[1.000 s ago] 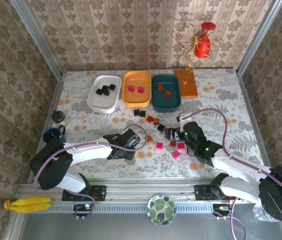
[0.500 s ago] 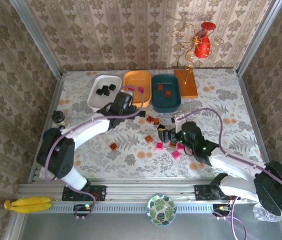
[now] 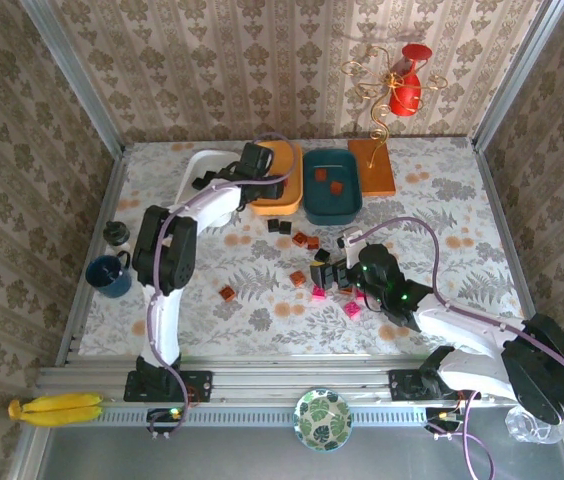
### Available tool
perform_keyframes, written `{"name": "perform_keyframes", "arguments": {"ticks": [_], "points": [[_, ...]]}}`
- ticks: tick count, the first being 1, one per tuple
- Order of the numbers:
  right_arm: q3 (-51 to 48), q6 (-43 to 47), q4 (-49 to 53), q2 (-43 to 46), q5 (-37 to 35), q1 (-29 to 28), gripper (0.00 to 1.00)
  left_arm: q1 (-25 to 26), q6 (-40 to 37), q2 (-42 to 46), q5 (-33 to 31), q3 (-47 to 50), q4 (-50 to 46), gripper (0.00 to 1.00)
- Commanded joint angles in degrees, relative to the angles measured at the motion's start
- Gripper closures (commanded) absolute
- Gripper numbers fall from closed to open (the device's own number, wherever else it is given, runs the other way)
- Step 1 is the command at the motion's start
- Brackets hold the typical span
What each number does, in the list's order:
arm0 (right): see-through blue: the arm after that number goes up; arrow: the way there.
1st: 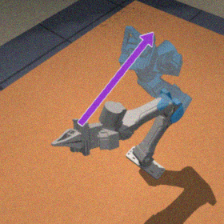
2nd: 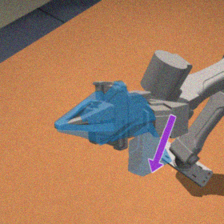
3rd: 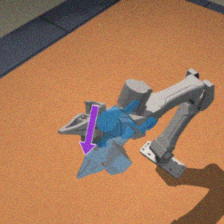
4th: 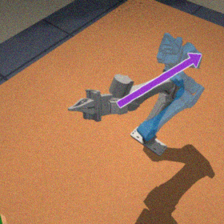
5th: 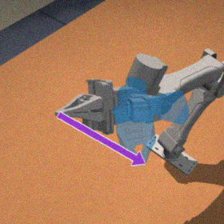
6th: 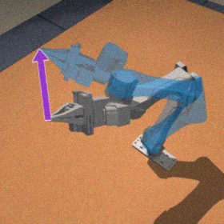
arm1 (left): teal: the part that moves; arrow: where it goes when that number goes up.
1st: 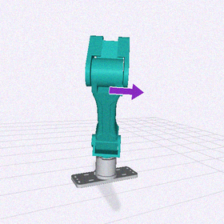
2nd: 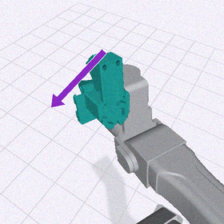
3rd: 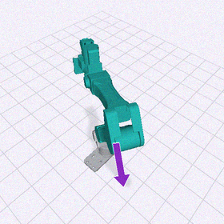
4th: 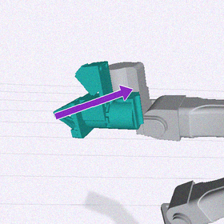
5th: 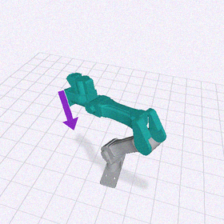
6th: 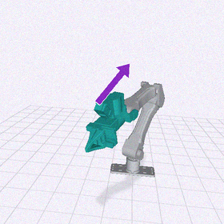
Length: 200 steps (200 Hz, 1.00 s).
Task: Sort the legos into containers by color
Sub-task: Place the lego in the container, then pick up the lego from the center of the table.
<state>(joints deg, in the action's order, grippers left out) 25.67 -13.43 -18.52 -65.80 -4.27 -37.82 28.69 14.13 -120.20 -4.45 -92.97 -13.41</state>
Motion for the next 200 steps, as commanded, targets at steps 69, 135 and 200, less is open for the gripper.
{"name": "perform_keyframes", "arguments": {"ticks": [69,135,200], "points": [[17.1,-8.5,18.0,-17.9,-11.1,-0.4,0.05,0.1,6.2,42.9,13.1,48.4,13.9,0.25],[32.9,-7.0,27.0,-34.5,-13.3,0.3,0.38,0.0,3.9,56.0,8.6,57.1,9.0,0.24],[39.3,-5.9,29.1,-40.3,-10.8,1.8,0.43,-0.1,3.5,57.2,7.9,59.0,9.7,0.24]]}}
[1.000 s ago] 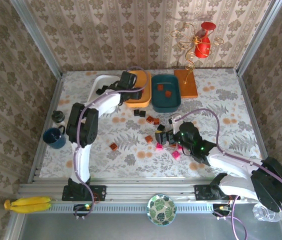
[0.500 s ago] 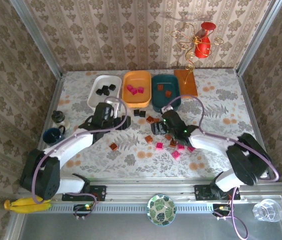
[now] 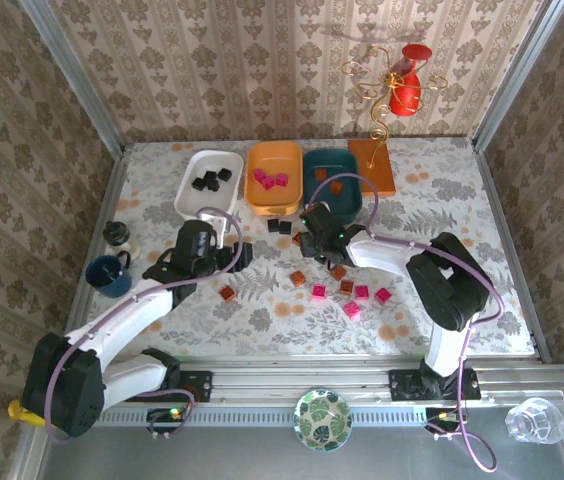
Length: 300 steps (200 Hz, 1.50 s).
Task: Sort the legos into containers by color
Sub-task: Pick up the lego from the center of the table, then place the lego in the container.
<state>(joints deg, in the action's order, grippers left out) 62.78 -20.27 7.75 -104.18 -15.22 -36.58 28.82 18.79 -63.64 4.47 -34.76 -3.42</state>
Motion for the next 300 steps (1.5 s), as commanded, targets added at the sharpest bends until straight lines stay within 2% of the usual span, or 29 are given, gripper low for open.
{"name": "perform_keyframes", "arguments": {"ticks": [1,96,124,160,193,222,239,273,300], "points": [[2.2,0.9,2.8,-2.0,0.2,0.5,0.43,-0.3,-1.3,0.6,-1.0,0.8,-0.3,0.24],[4.3,0.5,1.4,-5.8,2.4,2.4,0.45,-0.6,-1.8,0.5,-2.1,1.2,0.4,0.24],[5.2,1.3,-0.3,-7.6,5.3,3.2,0.49,-0.7,-1.8,0.1,-2.1,1.3,0.6,0.24],[6.3,2.7,-0.1,-7.9,5.5,3.4,0.57,-0.8,-1.8,0.0,-1.8,1.4,0.7,0.23],[2.8,5.1,-0.9,0.3,4.3,3.4,0.68,-0.8,-1.3,0.1,-0.3,0.9,0.4,0.24],[-6.1,5.6,-10.9,12.9,7.6,4.9,0.67,-1.1,0.5,1.4,2.8,0.8,0.9,0.24],[-7.1,3.7,-14.3,15.2,9.4,7.8,0.67,-1.3,1.5,2.3,3.8,1.1,2.0,0.23],[1.2,1.1,-12.6,9.0,6.2,11.7,0.67,-1.5,2.6,2.9,5.2,1.4,3.2,0.23],[10.8,-1.5,-11.9,-0.9,5.0,14.1,0.67,-1.4,5.2,3.2,7.9,2.7,5.6,0.23]]}}
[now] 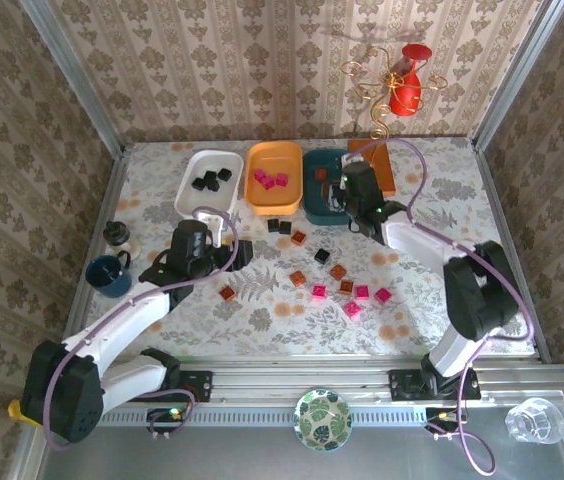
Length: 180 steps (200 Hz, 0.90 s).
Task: Sort the legos into containers by color
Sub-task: Place the lego in the container, then pick up the lego from the center of the table.
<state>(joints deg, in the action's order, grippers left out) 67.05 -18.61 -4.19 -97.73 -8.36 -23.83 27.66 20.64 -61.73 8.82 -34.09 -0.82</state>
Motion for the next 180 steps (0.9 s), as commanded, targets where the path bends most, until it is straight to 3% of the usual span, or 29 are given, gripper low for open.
{"name": "perform_keyframes", "arguments": {"ticks": [1,25,43,60,95,135,156,180], "points": [[6.9,-3.3,0.1,-7.7,-1.9,1.4,0.67,-0.3,3.5,1.3,3.8,2.1,3.1,0.23],[17.3,-5.0,3.4,-16.7,-1.3,2.8,0.64,-0.2,5.8,1.6,6.1,3.4,5.0,0.23],[23.5,-5.1,7.2,-20.9,-1.2,3.2,0.54,-0.2,6.0,1.7,6.8,3.7,4.4,0.23],[23.5,-4.4,7.9,-19.5,-0.9,3.3,0.4,-0.2,5.1,1.6,7.4,3.4,3.2,0.23],[8.4,-2.1,8.2,-5.7,-2.2,0.9,0.27,-0.2,2.3,1.6,6.9,3.4,1.4,0.19],[-15.1,-0.1,10.6,11.9,-7.2,-8.7,0.18,-0.2,0.5,1.0,8.6,4.0,0.0,0.18],[-18.1,3.5,8.8,12.1,-3.1,-12.6,0.14,-0.5,-0.3,0.7,8.4,4.4,-0.6,0.18],[-14.1,6.8,7.2,5.4,-1.4,-15.0,0.12,-0.9,-0.9,1.0,6.8,5.1,-0.8,0.18]]}}
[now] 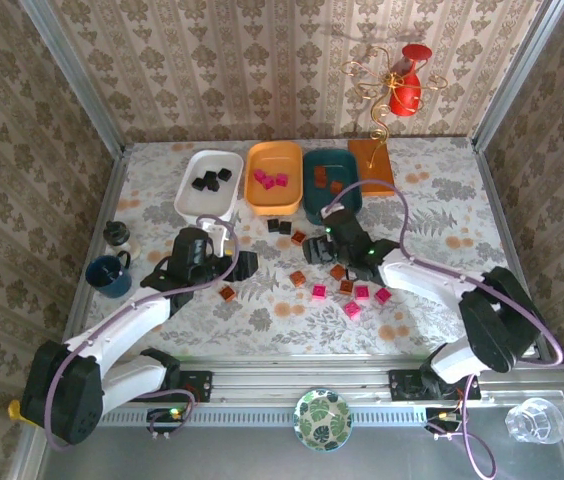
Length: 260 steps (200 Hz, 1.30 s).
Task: Sort the legos into containers by color
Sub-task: Pick up the lego from the center of the table.
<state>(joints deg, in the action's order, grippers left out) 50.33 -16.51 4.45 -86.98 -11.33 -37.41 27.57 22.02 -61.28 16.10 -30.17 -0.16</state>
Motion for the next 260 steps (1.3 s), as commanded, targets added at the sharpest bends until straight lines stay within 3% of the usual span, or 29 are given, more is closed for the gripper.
{"name": "perform_keyframes", "arguments": {"ticks": [1,63,140,184,236,260], "points": [[2.9,4.9,-1.5,-5.6,1.5,-1.5,0.12,-0.8,-2.2,0.6,-0.5,1.2,-1.4,0.18],[16.9,9.4,-1.1,-23.0,-2.9,-2.3,0.15,-1.0,-1.7,3.7,-3.4,3.0,-1.7,0.18],[24.3,11.7,1.1,-31.3,-2.8,-1.5,0.18,-1.0,-2.0,4.5,-2.9,2.9,-1.8,0.18],[22.7,14.8,0.1,-30.6,4.7,-1.5,0.37,-1.0,-2.2,4.0,-2.7,2.9,-1.5,0.18],[23.2,14.7,-3.0,-32.1,3.0,-1.2,0.6,-1.0,-1.6,4.1,-1.8,3.1,-1.0,0.19],[19.8,12.5,-5.6,-27.7,3.1,-1.3,0.66,-1.0,-1.3,4.1,-1.1,2.8,-1.3,0.19]]}}
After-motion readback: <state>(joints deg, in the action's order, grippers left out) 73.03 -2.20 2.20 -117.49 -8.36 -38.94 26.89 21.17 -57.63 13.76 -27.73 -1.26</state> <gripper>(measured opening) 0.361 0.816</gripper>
